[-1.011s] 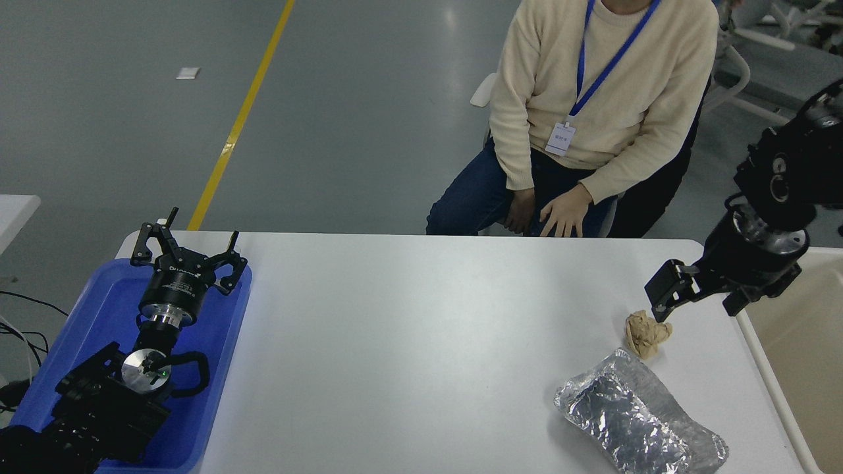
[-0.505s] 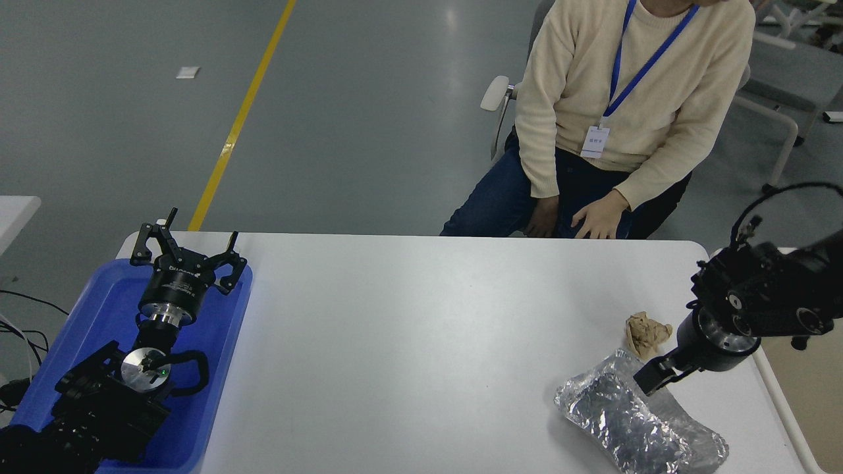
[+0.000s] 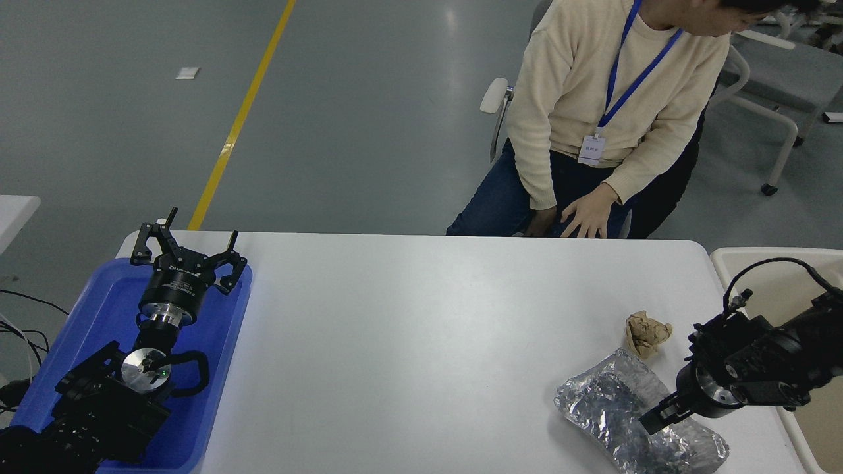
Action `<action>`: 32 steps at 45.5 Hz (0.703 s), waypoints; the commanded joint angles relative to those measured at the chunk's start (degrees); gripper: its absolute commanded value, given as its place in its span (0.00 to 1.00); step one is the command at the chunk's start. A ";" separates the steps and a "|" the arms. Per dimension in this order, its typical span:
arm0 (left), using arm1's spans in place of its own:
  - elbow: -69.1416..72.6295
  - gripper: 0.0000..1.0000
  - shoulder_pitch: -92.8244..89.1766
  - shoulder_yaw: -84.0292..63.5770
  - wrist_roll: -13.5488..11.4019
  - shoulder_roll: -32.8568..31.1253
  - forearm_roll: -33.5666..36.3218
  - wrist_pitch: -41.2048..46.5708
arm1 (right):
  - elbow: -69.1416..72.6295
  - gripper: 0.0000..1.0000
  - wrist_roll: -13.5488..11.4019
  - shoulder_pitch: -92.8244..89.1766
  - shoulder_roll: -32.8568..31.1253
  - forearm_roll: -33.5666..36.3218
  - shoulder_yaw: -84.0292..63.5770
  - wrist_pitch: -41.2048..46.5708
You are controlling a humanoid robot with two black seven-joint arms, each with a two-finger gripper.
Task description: Pick up foil plate and place in dustbin
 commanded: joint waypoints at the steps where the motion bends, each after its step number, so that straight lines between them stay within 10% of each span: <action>1: 0.00 1.00 0.01 0.00 -0.01 0.00 0.00 0.00 | -0.97 0.06 -0.04 -1.03 -0.56 2.98 0.23 -0.60; 32: 0.00 1.00 0.01 0.00 0.08 0.00 0.00 0.00 | 13.35 0.00 0.49 9.07 -8.38 7.47 -0.74 0.01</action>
